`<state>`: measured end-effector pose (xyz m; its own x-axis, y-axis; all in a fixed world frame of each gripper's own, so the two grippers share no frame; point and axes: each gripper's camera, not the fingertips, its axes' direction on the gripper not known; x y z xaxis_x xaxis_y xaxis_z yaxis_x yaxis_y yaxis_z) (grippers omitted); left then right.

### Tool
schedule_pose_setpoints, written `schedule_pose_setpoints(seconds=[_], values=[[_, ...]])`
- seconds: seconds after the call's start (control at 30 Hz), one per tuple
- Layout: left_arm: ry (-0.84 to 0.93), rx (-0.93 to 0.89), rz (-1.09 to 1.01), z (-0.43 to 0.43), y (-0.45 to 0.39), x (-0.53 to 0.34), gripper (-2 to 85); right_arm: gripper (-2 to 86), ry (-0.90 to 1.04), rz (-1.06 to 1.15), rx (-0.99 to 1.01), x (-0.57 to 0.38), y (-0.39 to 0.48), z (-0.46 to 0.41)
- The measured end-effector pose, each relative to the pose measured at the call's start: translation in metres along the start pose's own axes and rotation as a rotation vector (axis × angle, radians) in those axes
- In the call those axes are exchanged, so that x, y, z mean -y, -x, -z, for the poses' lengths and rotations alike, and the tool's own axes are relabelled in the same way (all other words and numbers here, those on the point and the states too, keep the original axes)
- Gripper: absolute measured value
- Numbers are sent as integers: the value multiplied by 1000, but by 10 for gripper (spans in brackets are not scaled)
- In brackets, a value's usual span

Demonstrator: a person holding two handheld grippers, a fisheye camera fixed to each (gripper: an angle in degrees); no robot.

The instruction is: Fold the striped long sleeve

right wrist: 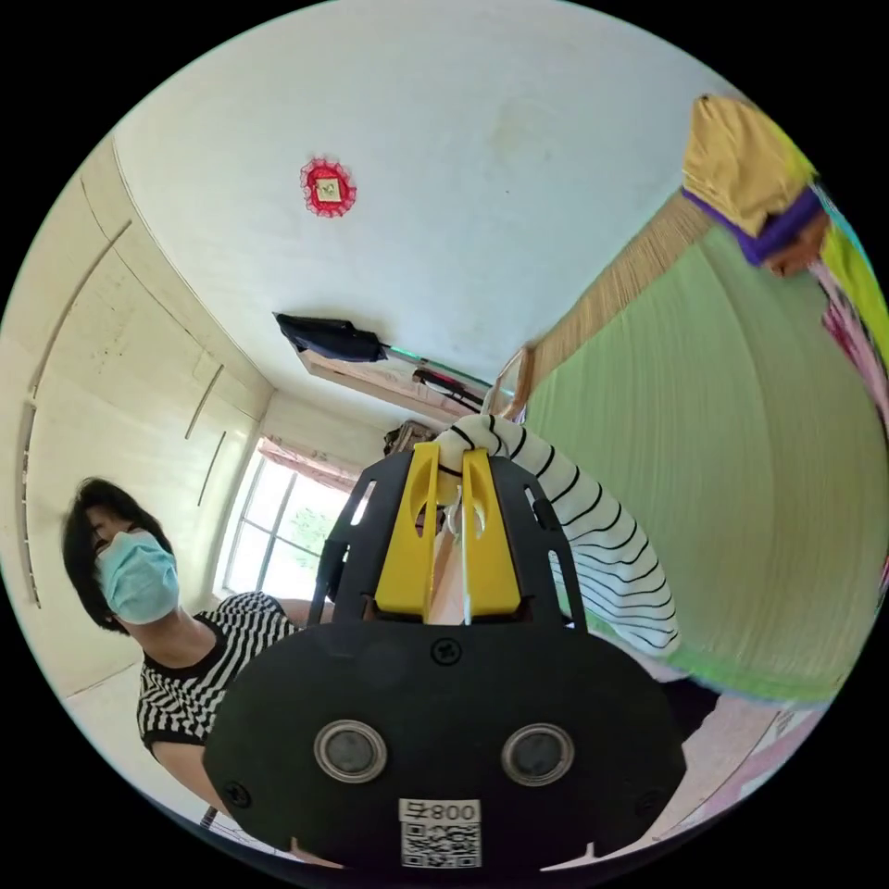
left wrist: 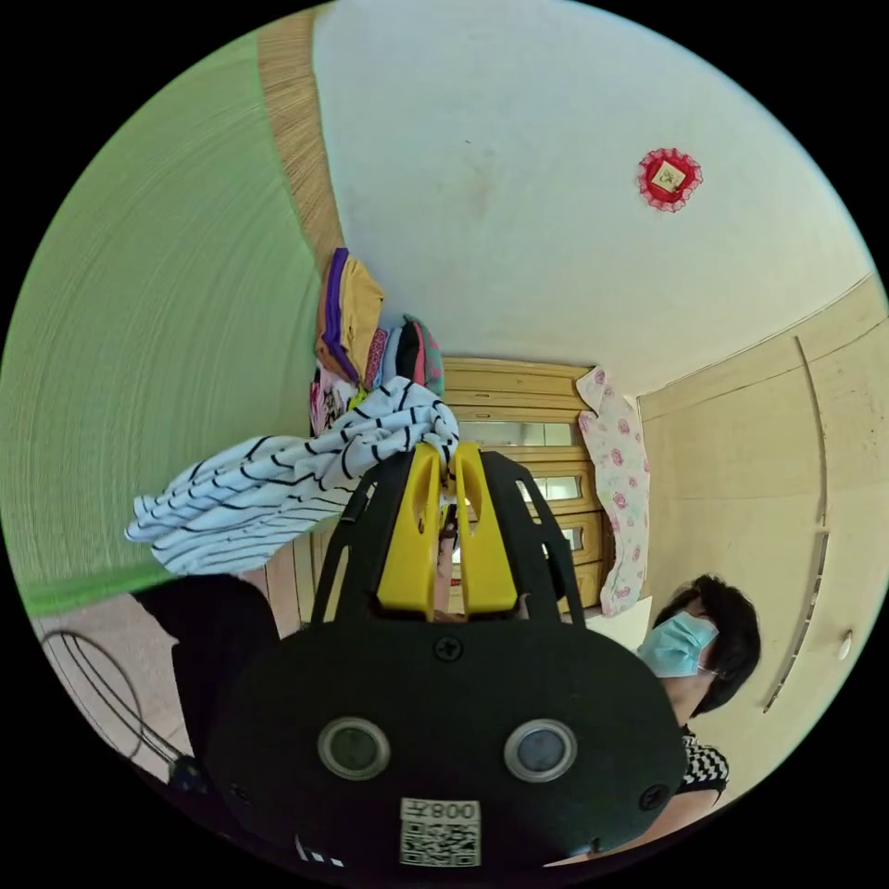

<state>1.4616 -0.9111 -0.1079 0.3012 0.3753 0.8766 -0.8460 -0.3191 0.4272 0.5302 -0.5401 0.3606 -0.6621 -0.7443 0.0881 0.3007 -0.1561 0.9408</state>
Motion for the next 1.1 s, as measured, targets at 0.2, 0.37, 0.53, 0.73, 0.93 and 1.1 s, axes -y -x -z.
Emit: schedule_pose_setpoints(seconds=[0.2, 0.37, 0.53, 0.73, 0.93, 1.1], values=[[22, -28, -127, -126, -52, 199, 28, 18, -27, 120, -143, 241, -35, 24], [76, -56, -258, -256, -112, 344, 28, 21, -93, 191, -220, 408, -51, 66], [108, -29, -340, -361, -141, 418, 29, 23, -92, 207, -332, 507, -69, 116], [294, 208, -209, -500, -69, 458, 29, 26, -33, -98, -573, 545, -200, 188], [385, 242, -44, -566, -26, 449, 31, 34, 59, -361, -634, 548, -303, 220], [428, 296, -86, -591, -47, 456, 31, 40, 135, -382, -683, 583, -313, 211]])
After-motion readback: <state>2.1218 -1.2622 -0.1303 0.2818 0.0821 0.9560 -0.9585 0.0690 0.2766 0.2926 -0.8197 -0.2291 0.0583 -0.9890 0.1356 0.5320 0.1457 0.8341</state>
